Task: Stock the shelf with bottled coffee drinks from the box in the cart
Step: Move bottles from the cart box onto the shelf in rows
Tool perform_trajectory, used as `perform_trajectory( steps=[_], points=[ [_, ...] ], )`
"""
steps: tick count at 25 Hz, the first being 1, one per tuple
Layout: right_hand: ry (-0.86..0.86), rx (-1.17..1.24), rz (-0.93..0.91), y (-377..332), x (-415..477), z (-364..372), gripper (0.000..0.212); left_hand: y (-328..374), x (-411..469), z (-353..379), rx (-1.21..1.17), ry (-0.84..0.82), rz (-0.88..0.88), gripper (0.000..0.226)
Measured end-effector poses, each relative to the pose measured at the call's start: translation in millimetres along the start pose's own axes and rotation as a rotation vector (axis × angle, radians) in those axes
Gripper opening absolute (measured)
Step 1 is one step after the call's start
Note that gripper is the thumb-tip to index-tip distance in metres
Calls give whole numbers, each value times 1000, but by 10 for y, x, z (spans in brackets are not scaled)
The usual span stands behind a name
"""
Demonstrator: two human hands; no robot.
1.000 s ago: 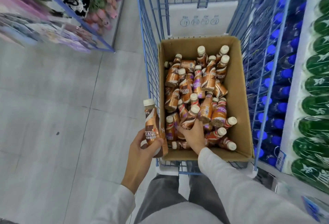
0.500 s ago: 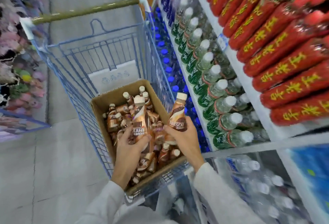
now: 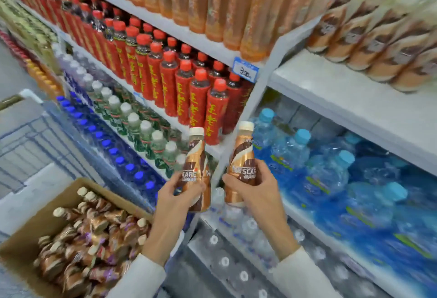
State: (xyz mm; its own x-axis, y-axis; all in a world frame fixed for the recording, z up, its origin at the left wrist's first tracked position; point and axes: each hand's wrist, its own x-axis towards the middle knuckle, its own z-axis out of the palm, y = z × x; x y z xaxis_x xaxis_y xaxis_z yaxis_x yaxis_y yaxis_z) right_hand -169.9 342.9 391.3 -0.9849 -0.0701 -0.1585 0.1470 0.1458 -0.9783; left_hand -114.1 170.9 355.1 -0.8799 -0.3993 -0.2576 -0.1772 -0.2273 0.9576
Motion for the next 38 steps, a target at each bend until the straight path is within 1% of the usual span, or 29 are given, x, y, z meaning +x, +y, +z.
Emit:
perform_trajectory(
  steps=[2, 4, 7, 8, 9, 12, 16, 19, 22, 26, 31, 33, 34, 36, 37, 38],
  points=[
    [88, 8, -46, -101, -125, -529, 44, 55, -112, 481, 15, -94, 32, 25],
    [170, 21, -84, -191, -279, -1009, 41, 128, -275, 918, 17, -174, 63, 29],
    [306, 9, -145, -356, -530, -1685, 43, 287, -534, 1549, 0, -286, 109, 54],
    [354, 5, -166, -438, -609, -1887, 45, 370, -614, 1761, -2, -336, 126, 58],
    [396, 5, -184, -527, -676, -2073, 47, 463, -673, 1961, 9, -391, 151, 57],
    [491, -9, -266, -805, -829, -2631, 48, 761, -794, 2578, 31, -516, 261, 37],
    [661, -71, -345, -1101, -738, -3170, 51, 1089, -768, 3354, 88, -556, 456, 36],
    [717, -107, -339, -1184, -547, -3422, 53, 1188, -666, 3761, 154, -524, 530, 39],
    [740, -115, -333, -1163, -360, -3557, 58, 1202, -552, 3942, 223, -510, 567, 42],
    [775, -136, -324, -1086, -183, -3604, 61, 1194, -465, 3982, 295, -533, 629, 59],
    [803, -99, -385, -841, -54, -3571, 60, 1019, -390, 3990, 270, -555, 689, 62],
    [784, -117, -371, -812, -53, -3563, 66, 983, -375, 3968, 282, -585, 699, 67],
    [756, -131, -352, -798, -68, -3584, 73, 979, -361, 3949, 299, -613, 697, 69],
    [688, -121, -317, -765, -117, -3680, 88, 999, -304, 3900, 334, -677, 689, 66],
    [662, -107, -308, -755, -149, -3733, 92, 1023, -274, 3880, 343, -697, 685, 65],
    [644, -105, -307, -750, -177, -3780, 91, 1050, -253, 3874, 347, -706, 683, 64]
  ],
)
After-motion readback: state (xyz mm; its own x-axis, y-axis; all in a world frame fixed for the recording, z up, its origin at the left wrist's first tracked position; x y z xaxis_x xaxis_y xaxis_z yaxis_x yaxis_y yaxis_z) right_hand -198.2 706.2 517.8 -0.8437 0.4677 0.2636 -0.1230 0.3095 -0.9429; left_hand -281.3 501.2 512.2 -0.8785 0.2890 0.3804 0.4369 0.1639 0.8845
